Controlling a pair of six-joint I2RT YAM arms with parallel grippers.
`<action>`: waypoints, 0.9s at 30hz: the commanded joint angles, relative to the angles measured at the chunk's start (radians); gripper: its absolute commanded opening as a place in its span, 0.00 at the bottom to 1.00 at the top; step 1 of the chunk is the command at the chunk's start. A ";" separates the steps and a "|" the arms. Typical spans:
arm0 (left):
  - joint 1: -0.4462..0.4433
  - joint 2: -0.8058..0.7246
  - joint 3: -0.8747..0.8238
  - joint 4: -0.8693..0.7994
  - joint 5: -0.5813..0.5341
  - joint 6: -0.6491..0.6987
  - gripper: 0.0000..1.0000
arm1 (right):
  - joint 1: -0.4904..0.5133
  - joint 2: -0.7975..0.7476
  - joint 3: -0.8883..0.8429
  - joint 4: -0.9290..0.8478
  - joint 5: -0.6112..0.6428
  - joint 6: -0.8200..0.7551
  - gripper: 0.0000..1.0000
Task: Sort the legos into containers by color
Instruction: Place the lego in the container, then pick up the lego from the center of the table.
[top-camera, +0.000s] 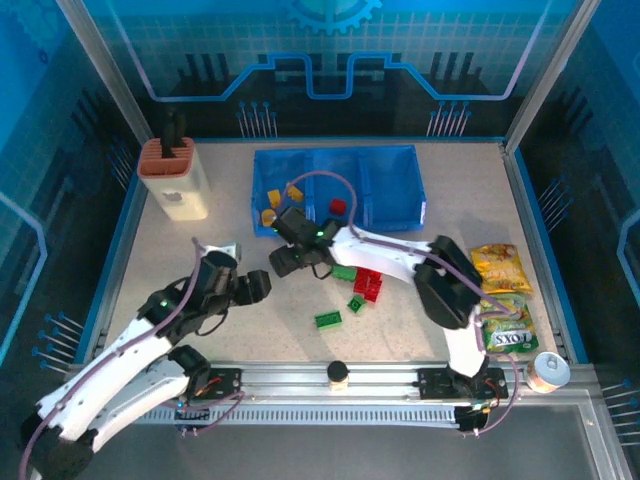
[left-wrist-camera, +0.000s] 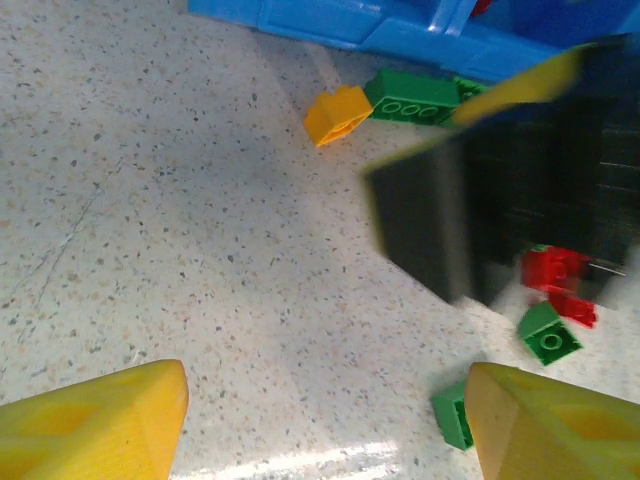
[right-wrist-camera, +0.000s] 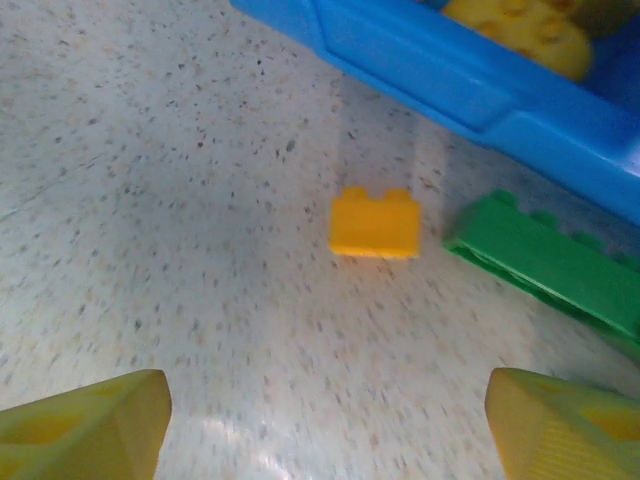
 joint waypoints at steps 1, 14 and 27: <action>-0.012 -0.074 -0.014 -0.119 -0.050 -0.060 0.74 | 0.007 0.106 0.121 -0.110 0.044 0.007 0.83; -0.014 -0.084 0.015 -0.128 -0.048 -0.031 0.73 | -0.024 0.347 0.354 -0.204 0.050 0.012 0.80; -0.014 -0.094 0.019 -0.149 -0.061 -0.036 0.70 | 0.006 0.307 0.435 -0.289 0.094 0.014 0.34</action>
